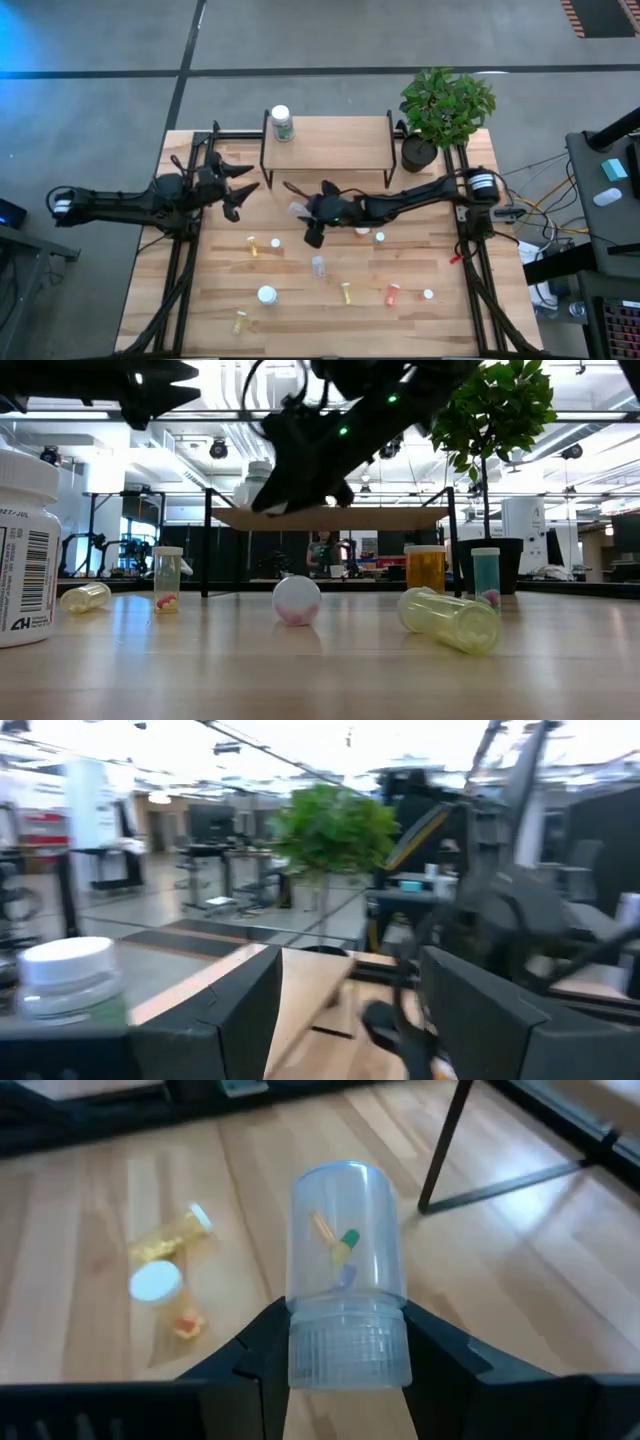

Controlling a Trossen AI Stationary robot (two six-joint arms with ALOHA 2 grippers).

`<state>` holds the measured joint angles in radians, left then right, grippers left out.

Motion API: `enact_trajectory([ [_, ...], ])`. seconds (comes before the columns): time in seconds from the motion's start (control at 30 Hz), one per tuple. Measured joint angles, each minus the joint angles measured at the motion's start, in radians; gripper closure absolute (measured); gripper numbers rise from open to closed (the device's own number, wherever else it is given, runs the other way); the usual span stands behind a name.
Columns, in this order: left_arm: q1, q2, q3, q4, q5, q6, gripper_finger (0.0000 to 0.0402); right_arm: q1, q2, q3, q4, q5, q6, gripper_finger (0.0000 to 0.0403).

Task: Pick and place medicine bottles onto shelf by color
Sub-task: Put the transparent pill bottle on the shelf

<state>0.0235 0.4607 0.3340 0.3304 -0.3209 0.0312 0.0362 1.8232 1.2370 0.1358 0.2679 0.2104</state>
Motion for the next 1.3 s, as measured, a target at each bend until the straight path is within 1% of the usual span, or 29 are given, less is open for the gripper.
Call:
enact_trajectory([
  [0.1, 0.0, 0.022, 0.0, -0.004, 0.042, -0.026, 0.0181, -0.008, -0.041, -0.047, 0.041, -0.015, -0.003, 0.0266],
  [0.2, 0.0, 0.05, 0.0, -0.004, 0.051, -0.035, 0.0181, -0.018, -0.069, -0.081, 0.081, -0.014, -0.013, 0.0266],
  [0.43, 0.0, 0.152, 0.0, 0.015, 0.062, -0.078, 0.0181, -0.035, -0.074, -0.112, 0.112, -0.015, -0.018, 0.0258],
  [0.57, 0.0, 0.218, 0.0, 0.092, 0.068, -0.08, 0.0181, -0.035, -0.074, -0.114, 0.116, -0.023, -0.023, 0.0262],
  [0.73, 0.0, 0.281, 0.005, 0.129, 0.068, -0.071, 0.0181, -0.035, -0.075, -0.115, 0.117, -0.059, -0.041, 0.0264],
  [0.87, 0.0, 0.308, 0.021, 0.135, 0.07, -0.073, 0.0181, -0.035, -0.075, -0.115, 0.116, -0.067, -0.045, 0.0259],
  [1.0, 0.001, 0.324, 0.03, 0.131, 0.108, -0.101, 0.0181, -0.035, -0.075, -0.115, 0.116, -0.067, -0.047, 0.026],
  [1.17, 0.001, 0.328, 0.041, 0.13, 0.126, -0.102, 0.0181, -0.035, -0.075, -0.115, 0.116, -0.078, -0.053, 0.0264],
  [1.3, 0.001, 0.331, 0.058, 0.071, 0.128, -0.102, 0.0181, -0.037, -0.075, -0.115, 0.125, -0.096, -0.056, 0.026],
])
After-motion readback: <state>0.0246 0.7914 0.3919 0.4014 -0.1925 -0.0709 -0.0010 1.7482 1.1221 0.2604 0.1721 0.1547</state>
